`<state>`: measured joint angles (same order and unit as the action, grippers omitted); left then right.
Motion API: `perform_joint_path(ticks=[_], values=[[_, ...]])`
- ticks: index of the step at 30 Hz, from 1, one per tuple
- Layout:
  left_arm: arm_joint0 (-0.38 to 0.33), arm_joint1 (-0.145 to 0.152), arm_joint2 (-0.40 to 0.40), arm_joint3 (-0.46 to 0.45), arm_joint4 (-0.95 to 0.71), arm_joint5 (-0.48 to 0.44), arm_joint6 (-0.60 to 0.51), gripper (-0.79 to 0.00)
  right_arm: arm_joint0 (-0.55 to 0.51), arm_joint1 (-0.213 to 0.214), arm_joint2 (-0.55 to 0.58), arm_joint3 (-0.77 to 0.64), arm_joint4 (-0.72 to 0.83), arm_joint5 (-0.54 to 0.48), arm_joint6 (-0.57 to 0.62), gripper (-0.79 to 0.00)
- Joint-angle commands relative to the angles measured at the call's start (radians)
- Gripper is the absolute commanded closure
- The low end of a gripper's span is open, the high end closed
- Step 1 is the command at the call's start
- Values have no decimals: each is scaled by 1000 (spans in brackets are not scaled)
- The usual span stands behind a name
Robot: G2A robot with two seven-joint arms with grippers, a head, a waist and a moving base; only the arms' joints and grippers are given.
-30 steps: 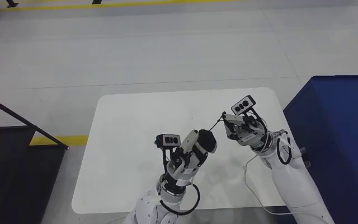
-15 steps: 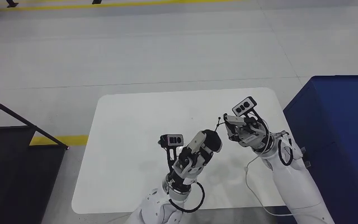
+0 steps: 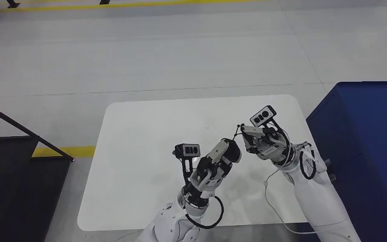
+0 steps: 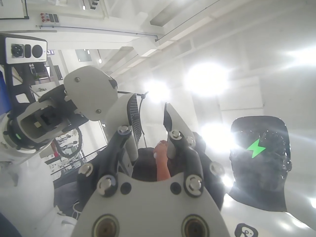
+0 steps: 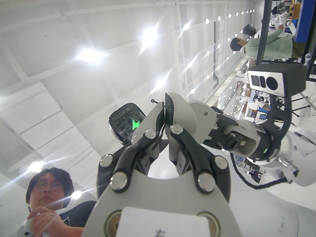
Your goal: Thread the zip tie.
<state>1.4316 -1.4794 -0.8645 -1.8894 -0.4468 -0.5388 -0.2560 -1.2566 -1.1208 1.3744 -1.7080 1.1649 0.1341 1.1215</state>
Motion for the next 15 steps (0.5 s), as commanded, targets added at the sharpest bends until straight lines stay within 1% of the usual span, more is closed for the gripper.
perform_joint_path(ticks=[1, 2, 4, 5, 11, 15], values=[[0, -1, 2, 2, 4, 5, 1, -129, 0, -1, 0, 0, 0, 0, 0, 0], [-1, -1, 2, 3, 4, 8, 3, -65, 0, -1, 0, 0, -1, 0, 0, 0], [-2, -2, 2, 6, 7, 12, 4, -12, -1, -1, 0, 0, 2, 1, 0, 0], [-2, -2, 2, 7, 7, 13, 4, 0, 0, -2, 0, 1, 2, 1, -1, 0], [-1, -3, 2, 9, 22, 31, 9, 0, 1, -3, 0, 2, 3, 3, 1, 0], [2, -1, 1, 14, 40, 62, 4, 0, 11, -5, 3, 5, 12, 3, -3, 0]])
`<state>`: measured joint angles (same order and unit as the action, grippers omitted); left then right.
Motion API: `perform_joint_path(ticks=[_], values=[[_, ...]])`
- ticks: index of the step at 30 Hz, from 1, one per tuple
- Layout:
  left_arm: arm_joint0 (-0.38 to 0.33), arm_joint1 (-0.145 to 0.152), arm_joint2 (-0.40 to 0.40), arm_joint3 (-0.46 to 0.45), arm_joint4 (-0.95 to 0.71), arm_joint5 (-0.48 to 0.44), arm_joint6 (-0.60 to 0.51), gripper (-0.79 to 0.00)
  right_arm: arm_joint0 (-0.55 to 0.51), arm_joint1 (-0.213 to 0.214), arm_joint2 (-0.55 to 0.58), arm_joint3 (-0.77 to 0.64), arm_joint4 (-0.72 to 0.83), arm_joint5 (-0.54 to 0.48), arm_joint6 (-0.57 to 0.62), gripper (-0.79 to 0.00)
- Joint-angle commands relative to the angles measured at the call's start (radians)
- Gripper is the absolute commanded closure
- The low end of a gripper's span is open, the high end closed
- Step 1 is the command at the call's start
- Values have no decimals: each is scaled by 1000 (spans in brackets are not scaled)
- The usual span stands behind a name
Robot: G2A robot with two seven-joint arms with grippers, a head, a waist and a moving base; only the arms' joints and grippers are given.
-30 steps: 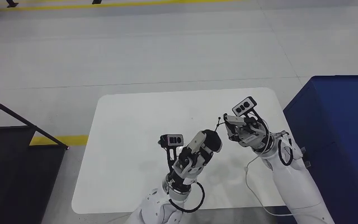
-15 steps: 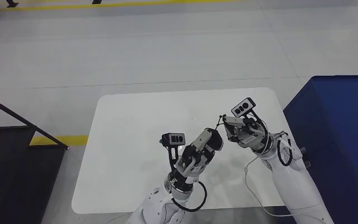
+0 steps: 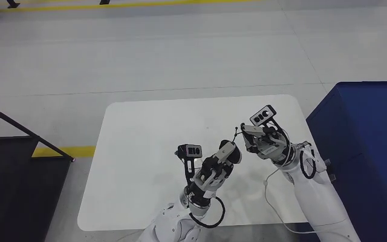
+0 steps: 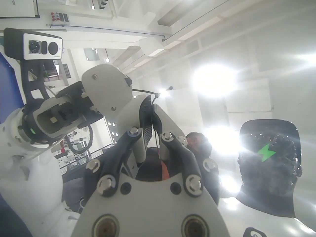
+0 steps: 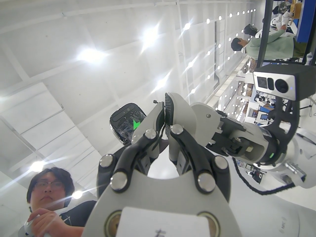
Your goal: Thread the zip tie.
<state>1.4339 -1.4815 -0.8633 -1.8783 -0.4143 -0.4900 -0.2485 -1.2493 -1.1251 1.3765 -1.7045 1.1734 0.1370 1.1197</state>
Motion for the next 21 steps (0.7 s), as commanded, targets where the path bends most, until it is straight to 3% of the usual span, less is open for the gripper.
perform_joint_path(ticks=[1, 10, 18, 19, 20, 21], values=[[0, 2, -1, 5, 19, 21, -9, 0, 9, -1, 4, 3, 5, -4, -3, 0], [9, 9, -10, 20, 84, 76, -39, 0, 41, -3, 25, 22, 17, -6, -21, 0], [23, 12, -28, -1, 57, 66, -27, 0, 49, -1, 29, 48, -13, 40, -56, 0], [25, 12, -34, -11, 38, 55, -22, 0, 52, 1, 31, 60, -34, 69, -72, -55], [28, 12, -39, -17, 24, 48, -22, 0, 56, 4, 36, 68, -55, 91, -79, -283], [31, 12, -47, -25, 6, 41, -18, 0, 60, 7, 41, 78, -80, 110, -80, -563]])
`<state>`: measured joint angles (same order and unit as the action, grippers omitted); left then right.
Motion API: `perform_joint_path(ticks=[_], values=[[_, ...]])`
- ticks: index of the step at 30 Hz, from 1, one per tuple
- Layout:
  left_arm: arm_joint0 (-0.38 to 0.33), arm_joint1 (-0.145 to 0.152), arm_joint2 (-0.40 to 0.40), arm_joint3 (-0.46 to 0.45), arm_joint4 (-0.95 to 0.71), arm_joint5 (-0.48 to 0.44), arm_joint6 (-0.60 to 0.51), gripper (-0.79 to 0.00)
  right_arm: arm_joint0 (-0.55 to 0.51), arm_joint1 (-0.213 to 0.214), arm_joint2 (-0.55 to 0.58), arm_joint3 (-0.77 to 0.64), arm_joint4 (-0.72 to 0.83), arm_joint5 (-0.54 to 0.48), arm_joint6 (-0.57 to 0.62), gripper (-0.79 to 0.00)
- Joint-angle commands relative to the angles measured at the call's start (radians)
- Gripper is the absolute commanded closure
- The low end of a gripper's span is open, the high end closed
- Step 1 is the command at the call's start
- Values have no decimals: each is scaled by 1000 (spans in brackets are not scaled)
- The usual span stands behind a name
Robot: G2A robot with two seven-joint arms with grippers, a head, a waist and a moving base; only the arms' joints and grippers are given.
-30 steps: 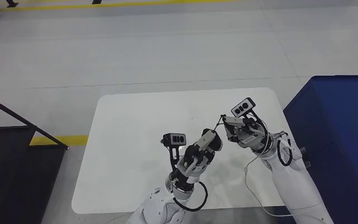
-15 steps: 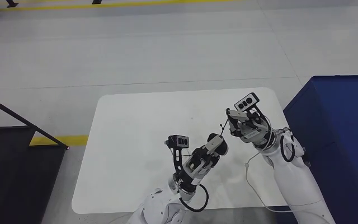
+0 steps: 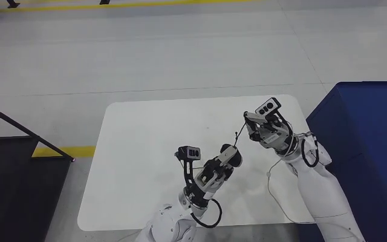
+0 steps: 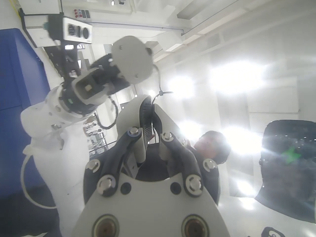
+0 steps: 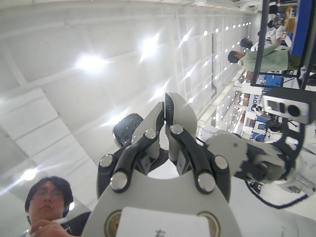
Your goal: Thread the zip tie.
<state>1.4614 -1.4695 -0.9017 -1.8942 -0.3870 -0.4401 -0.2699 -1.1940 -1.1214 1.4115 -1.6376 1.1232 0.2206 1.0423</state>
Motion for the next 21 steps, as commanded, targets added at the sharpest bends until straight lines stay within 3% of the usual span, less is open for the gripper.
perform_joint_path(ticks=[1, 11, 18, 21], values=[[6, 1, -14, -17, -38, -12, 4, 0, 6, 7, 11, 18, -52, 40, 2, -785], [20, 7, -53, -40, -64, 12, -3, 0, -1, 13, 10, 24, -90, 84, 27, -785], [28, 7, -51, -53, -90, 5, 3, 0, -43, 27, -37, -38, -219, 184, 79, -785], [29, 7, -53, -50, -87, 7, 1, 0, -53, 27, -44, -37, -169, 219, 108, -785]])
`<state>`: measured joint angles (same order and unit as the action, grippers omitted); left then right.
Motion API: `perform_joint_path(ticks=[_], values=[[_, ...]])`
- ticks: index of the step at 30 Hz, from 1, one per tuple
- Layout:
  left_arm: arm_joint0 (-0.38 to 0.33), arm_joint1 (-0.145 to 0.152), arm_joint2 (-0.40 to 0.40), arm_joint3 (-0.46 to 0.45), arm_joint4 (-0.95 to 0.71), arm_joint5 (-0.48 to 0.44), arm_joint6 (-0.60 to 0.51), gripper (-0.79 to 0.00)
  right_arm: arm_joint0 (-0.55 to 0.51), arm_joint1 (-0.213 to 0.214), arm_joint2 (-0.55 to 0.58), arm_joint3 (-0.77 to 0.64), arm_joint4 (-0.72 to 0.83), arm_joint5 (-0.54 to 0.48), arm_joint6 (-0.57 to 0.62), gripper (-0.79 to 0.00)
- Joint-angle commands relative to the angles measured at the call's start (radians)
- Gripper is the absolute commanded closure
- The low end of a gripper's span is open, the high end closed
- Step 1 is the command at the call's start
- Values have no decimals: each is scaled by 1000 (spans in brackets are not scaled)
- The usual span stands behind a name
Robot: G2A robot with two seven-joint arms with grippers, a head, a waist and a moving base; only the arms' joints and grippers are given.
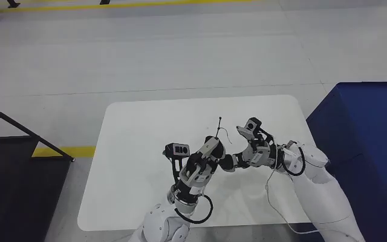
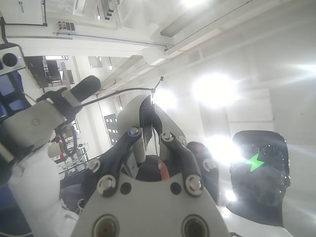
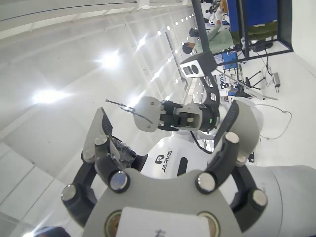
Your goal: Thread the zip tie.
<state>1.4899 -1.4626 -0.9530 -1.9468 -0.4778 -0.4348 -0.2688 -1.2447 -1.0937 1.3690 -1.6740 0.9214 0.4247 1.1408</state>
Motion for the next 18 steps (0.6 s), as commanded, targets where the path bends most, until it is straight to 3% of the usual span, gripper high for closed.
perform_joint_path(ticks=[1, 5, 7, 10, 11, 18], values=[[0, 1, -3, 5, 9, 2, 1, 0, -2, -1, 0, -7, 56, 21, 14, -785], [3, 1, -1, 17, 11, 12, -2, 0, -4, -4, 18, -26, 188, 45, 23, -779], [5, 3, 0, 20, 17, 20, -13, 0, 1, -5, 32, -32, 224, 44, -8, -579], [10, 4, 3, 21, 17, 22, -24, 0, 13, -5, 39, -27, 219, 28, -60, -385], [11, 4, 3, 20, 16, 21, -26, 0, 17, -5, 39, -24, 214, 19, -71, -354], [15, 7, 5, 24, 22, 31, -43, 0, 30, -6, 14, -8, 186, 14, -107, -320]])
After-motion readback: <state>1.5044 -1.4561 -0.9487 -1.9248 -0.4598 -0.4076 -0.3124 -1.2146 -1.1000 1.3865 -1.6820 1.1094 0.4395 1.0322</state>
